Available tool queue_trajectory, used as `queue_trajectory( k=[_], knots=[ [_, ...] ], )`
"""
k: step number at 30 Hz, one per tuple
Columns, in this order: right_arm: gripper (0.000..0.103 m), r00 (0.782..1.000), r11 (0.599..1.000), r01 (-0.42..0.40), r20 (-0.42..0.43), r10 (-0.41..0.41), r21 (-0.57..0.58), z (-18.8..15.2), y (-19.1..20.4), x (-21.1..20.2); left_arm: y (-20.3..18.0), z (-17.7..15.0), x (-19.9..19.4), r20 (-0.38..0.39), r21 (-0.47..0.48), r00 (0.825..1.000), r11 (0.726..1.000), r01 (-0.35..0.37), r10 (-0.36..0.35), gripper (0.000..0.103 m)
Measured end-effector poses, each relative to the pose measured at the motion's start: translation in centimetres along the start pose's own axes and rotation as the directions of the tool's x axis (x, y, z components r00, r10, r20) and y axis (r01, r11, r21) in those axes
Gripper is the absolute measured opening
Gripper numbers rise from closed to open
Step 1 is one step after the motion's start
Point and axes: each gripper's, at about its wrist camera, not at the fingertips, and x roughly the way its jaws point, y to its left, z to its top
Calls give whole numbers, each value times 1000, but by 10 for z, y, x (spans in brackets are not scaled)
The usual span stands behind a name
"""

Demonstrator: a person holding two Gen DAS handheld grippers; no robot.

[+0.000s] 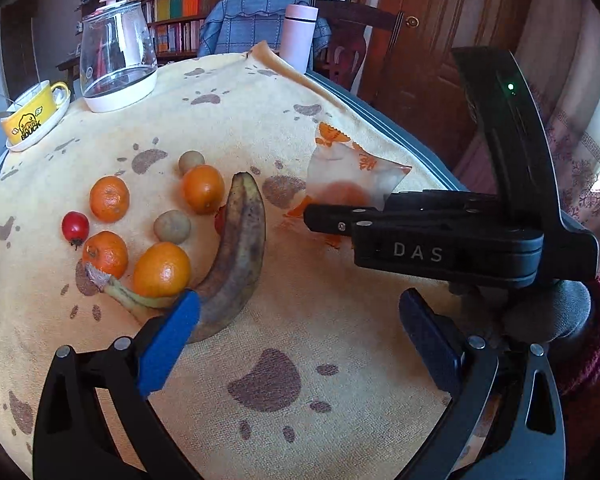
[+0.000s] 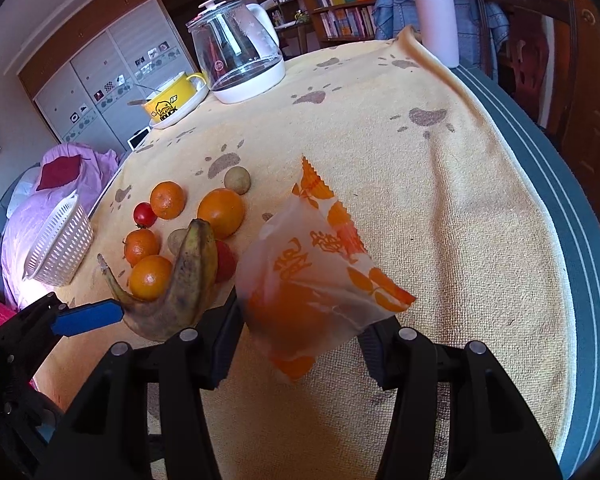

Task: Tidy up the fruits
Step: 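Close the left tool on the brown-spotted banana and lift it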

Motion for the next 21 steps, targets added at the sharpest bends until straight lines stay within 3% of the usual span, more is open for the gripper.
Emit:
queue_trajectory(
  k=[5, 7, 10, 13, 18, 21],
  knots=[
    [52, 1000, 1000, 8, 9, -8, 23, 2, -7, -2, 14, 6, 10, -2, -4, 1000, 1000, -14, 14, 100],
    [52, 1000, 1000, 9, 10, -9, 26, 2, -8, -2, 17, 6, 21, -29, 29, 999, 999, -12, 13, 69],
    [52, 1000, 1000, 11, 13, -11, 23, 2, -7, -2, 22, 8, 32, -40, 50, 998, 997, -55, 57, 56],
    [52, 1000, 1000, 12, 11, -12, 26, 2, -7, -1, 23, 9, 36, -44, 49, 998, 998, -51, 53, 55],
    [52, 1000, 999, 16, 2, -16, 32, 1, -9, 3, 18, 11, 53, -44, 99, 993, 990, -101, 106, 56],
    [52, 1000, 999, 18, 3, -18, 35, 2, -9, 4, 19, 14, 57, -49, 92, 995, 992, -87, 92, 54]
  ],
)
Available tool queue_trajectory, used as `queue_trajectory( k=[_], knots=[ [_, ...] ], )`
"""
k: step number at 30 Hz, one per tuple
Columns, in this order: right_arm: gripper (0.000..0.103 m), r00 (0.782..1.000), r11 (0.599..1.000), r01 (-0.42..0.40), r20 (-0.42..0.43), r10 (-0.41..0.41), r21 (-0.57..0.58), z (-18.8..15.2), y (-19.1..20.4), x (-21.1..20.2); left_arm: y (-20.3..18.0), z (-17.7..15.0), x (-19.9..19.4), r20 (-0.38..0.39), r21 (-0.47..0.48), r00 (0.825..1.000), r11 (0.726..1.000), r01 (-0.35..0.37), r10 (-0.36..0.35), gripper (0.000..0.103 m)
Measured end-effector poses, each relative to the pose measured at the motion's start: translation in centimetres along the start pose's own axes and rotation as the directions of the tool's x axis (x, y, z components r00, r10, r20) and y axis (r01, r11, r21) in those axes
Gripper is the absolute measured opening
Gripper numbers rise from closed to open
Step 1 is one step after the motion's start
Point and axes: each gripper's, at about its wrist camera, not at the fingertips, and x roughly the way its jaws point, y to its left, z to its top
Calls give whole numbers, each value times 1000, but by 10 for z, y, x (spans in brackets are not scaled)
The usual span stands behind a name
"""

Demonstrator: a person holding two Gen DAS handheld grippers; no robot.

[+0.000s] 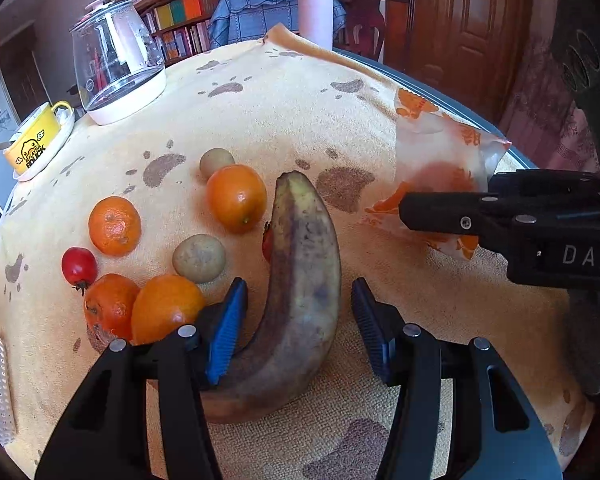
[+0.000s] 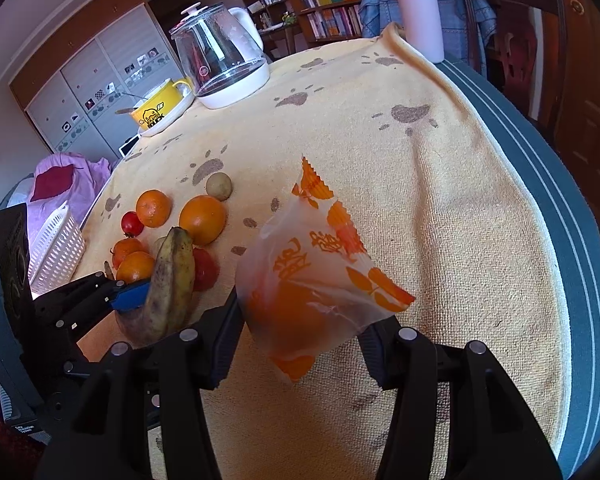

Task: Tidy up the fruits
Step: 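Close the left tool on the brown-spotted banana and lift it, then carry the banana with the left tool into the white basket and release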

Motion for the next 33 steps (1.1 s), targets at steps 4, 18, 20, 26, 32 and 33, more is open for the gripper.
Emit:
queue_trajectory(
  k=[4, 18, 20, 26, 32, 33],
  knots=[
    [52, 1000, 1000, 2, -4, -2, 7, 0, -1, 2, 2, 0, -2, 5, -9, 1000, 1000, -6, 6, 38],
    [52, 1000, 1000, 11, 7, -11, -4, -2, 2, 2, 16, 0, -46, 93, -178, 995, 984, -24, 41, 30],
    [52, 1000, 1000, 15, 11, -15, -7, -2, 2, 1, 19, 0, -53, 111, -199, 992, 980, -30, 53, 30],
    [52, 1000, 1000, 19, 20, -19, -14, -4, 4, -1, 28, 4, -78, 167, -246, 981, 968, -53, 96, 30],
    [52, 999, 1000, 19, 28, -18, -22, -4, 6, -5, 41, 7, -93, 183, -290, 973, 954, -80, 137, 30],
    [52, 999, 1000, 19, 29, -18, -25, -4, 7, -6, 43, 7, -94, 183, -297, 973, 951, -84, 143, 30]
  ],
)
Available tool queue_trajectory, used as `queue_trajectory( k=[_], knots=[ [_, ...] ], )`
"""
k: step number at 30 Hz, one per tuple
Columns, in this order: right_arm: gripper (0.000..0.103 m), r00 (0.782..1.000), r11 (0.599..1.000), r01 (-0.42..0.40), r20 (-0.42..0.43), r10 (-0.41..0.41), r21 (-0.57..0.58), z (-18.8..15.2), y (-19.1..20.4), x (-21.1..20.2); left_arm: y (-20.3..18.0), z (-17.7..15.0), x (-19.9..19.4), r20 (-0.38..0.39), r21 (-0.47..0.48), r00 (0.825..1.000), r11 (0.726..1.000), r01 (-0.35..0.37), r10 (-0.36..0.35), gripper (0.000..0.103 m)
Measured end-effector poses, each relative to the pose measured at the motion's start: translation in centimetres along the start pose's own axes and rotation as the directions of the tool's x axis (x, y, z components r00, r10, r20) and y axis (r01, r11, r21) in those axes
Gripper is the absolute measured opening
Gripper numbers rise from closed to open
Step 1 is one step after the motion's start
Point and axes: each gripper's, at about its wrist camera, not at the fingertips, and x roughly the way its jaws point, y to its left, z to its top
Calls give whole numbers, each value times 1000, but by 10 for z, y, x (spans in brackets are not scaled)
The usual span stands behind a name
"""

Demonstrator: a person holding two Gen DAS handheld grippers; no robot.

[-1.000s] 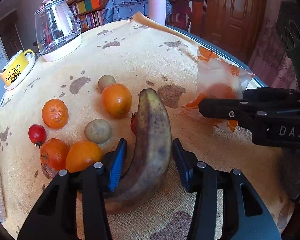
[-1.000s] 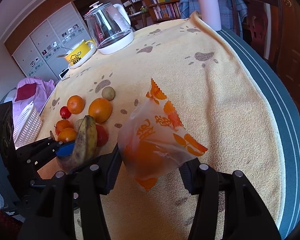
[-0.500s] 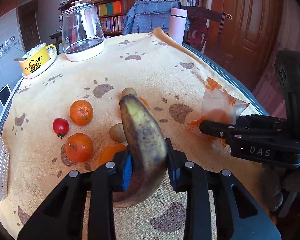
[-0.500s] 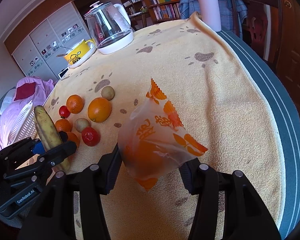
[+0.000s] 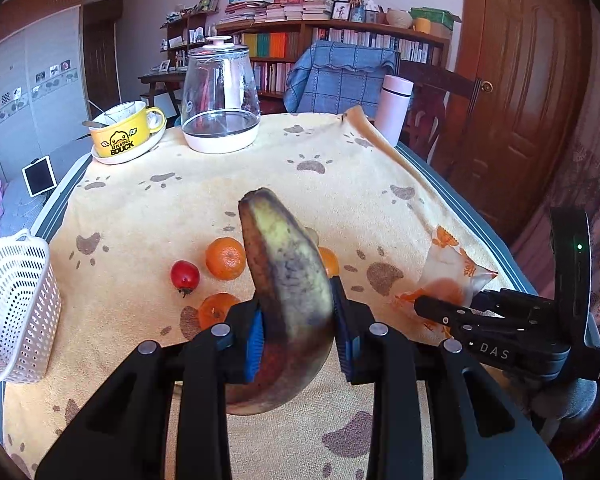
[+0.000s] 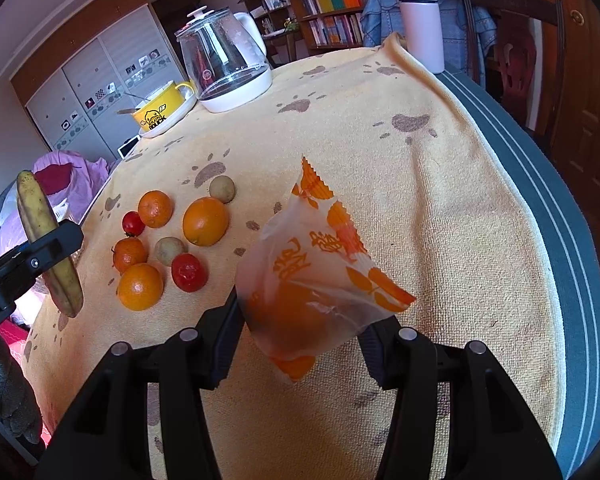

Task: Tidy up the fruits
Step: 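Carry the banana with the left tool into the white basket and release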

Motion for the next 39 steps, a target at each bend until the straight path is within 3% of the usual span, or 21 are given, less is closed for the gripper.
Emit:
queue_trajectory(
  k=[12, 27, 39],
  knots=[
    [52, 1000, 999, -15, 19, 15, -32, -4, 11, -12, 22, 0, -7, 16, -26, 994, 994, -108, 109, 30],
    [52, 1000, 1000, 26, -13, -26, -7, -18, 14, -12, 68, 13, -18, 74, -100, 983, 982, -163, 170, 30],
    [52, 998, 997, 46, -38, -49, -67, -16, 44, -5, 130, 20, -38, 133, -193, 948, 946, -262, 289, 30]
  ],
)
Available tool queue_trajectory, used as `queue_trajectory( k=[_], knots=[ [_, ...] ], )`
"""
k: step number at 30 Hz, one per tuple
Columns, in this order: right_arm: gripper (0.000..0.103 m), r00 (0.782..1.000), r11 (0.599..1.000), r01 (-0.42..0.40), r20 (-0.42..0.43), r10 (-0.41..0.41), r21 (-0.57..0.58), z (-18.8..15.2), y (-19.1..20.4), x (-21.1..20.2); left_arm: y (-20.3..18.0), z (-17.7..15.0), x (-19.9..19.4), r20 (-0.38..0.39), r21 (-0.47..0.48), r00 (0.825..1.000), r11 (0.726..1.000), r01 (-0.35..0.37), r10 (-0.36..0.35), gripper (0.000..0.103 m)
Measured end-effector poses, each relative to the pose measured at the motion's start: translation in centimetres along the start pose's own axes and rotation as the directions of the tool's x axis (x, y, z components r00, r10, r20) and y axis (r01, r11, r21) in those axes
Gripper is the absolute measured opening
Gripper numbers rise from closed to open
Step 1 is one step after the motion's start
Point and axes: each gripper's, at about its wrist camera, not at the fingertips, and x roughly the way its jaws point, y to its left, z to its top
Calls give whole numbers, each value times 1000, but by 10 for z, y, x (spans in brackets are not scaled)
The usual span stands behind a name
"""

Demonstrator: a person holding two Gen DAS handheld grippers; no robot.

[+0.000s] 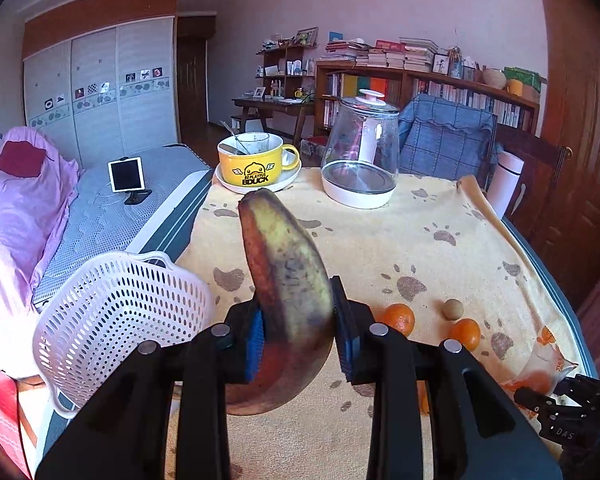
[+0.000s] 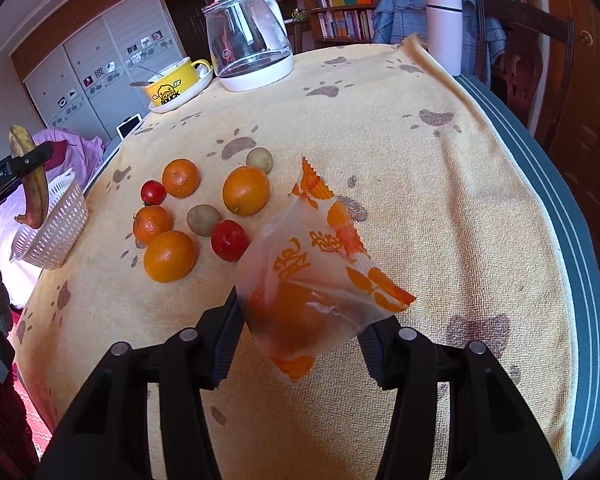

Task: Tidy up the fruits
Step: 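Carry the banana with the left tool into the white basket and release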

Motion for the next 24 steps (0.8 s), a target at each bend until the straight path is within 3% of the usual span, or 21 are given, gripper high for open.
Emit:
queue_trajectory(
  k=[8, 21, 23, 24],
  knots=[
    [52, 1000, 999, 0, -23, -1, -36, -1, 24, 10, 46, 2, 3, 23, -50, 997, 996, -79, 80, 30],
    [52, 999, 995, 10, -46, -14, -95, 7, 57, 19, 95, -10, 18, -20, -111, 985, 978, -174, 173, 30],
    [52, 999, 995, 10, -48, -15, -103, 7, 62, 20, 101, -12, 17, -15, -120, 980, 973, -198, 197, 35],
    [52, 999, 994, 8, -49, -13, -107, 8, 64, 20, 102, -12, 14, -5, -125, 977, 969, -212, 213, 50]
  ],
)
